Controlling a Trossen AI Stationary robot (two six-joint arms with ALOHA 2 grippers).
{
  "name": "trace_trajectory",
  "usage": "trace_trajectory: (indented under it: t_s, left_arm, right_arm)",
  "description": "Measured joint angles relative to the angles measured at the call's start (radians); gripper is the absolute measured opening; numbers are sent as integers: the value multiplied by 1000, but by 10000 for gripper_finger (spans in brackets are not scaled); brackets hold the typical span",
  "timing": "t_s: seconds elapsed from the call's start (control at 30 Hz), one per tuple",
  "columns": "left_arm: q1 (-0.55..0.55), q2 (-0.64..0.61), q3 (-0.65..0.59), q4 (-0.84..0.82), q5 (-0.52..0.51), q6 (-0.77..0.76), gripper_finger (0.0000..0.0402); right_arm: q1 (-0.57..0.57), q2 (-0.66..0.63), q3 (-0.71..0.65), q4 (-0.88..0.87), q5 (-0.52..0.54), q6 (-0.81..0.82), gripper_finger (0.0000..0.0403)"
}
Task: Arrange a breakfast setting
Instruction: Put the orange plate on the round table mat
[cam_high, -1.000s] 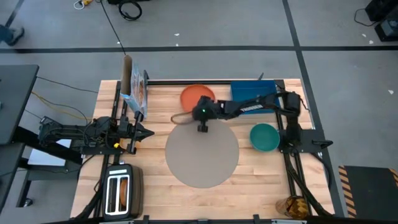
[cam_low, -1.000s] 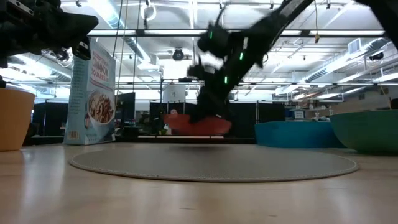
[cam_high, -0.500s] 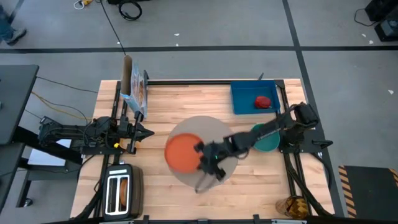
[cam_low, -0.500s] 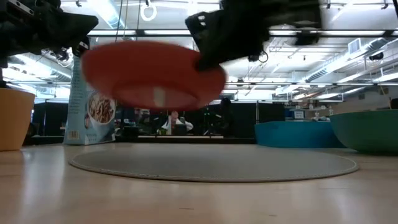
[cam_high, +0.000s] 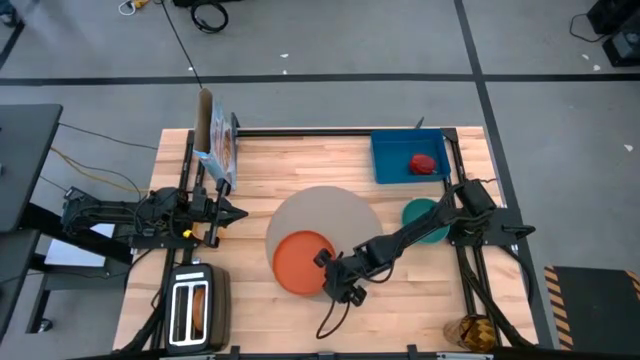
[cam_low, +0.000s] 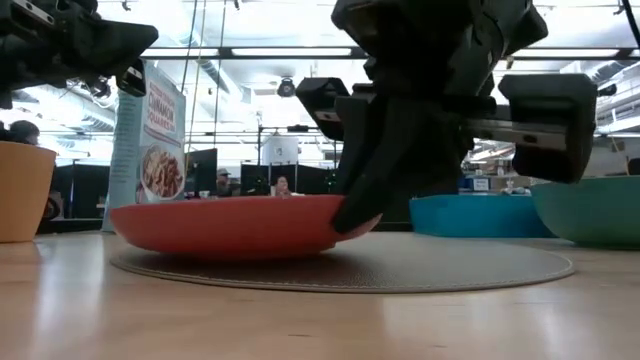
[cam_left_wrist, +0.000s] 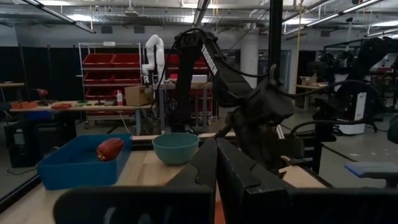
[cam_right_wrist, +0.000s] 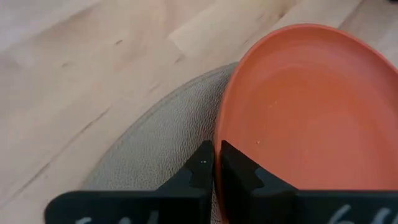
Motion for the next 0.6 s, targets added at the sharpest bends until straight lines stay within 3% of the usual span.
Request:
trace_trajectory:
  t_s: [0.23,0.33,0.43,0.6]
  left_arm:
    - [0,0,0,-1,0,0,9]
    - [0,0,0,1,0,0,9]
    - [0,0,0,1,0,0,9]
    - [0,0,0,0,0,0,9]
  right_arm:
    - [15,-22,8,16,-2,128,92]
    - [32,-72,8,-34,61,205,127]
    - [47,-184,9,-173,182,320,153]
    - [38,-370,8,-599,312,661,165]
